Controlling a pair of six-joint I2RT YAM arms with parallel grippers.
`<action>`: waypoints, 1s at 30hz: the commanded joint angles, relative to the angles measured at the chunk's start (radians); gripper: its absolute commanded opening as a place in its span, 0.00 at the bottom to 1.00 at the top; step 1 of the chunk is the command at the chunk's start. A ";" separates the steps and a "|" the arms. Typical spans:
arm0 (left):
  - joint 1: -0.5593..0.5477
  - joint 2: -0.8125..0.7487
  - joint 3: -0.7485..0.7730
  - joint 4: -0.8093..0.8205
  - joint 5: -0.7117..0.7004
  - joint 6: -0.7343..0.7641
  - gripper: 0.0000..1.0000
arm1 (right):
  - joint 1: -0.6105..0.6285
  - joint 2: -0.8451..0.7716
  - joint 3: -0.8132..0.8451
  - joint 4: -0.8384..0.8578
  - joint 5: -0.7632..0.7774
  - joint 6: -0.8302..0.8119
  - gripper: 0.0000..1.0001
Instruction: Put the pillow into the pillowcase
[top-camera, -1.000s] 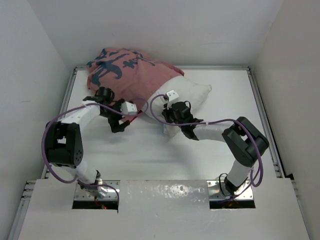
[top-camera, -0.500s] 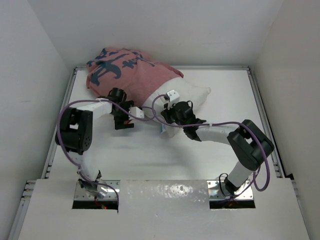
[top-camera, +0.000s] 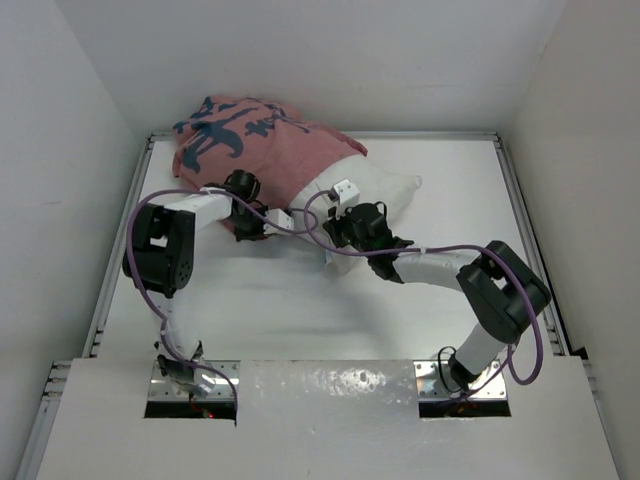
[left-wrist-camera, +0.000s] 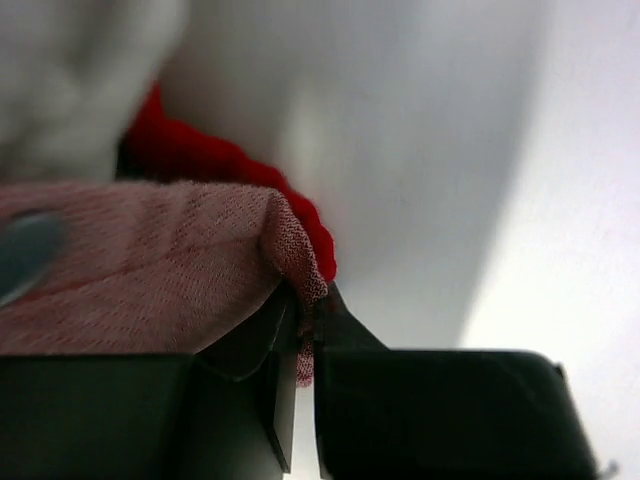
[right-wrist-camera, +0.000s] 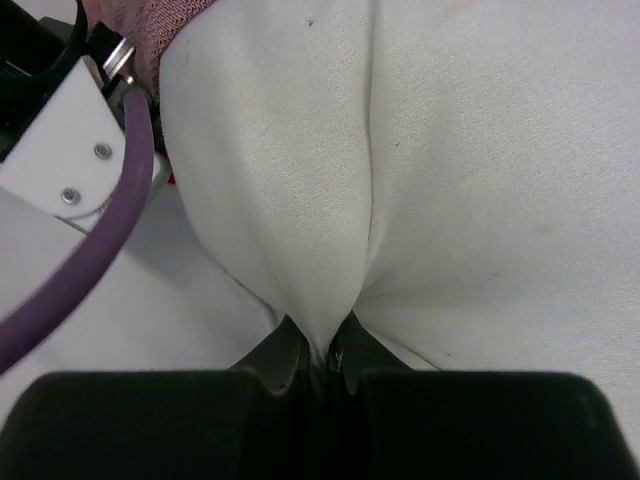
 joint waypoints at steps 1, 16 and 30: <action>0.017 0.009 0.004 -0.067 0.170 -0.092 0.00 | 0.012 -0.035 0.033 0.015 -0.026 -0.017 0.00; 0.492 -0.193 0.122 -0.390 0.344 0.049 0.00 | 0.363 0.026 0.330 -0.063 -0.368 -0.011 0.52; 0.582 -0.212 0.012 -0.223 0.279 0.039 0.00 | 0.000 -0.101 0.572 -0.657 -0.182 0.231 0.12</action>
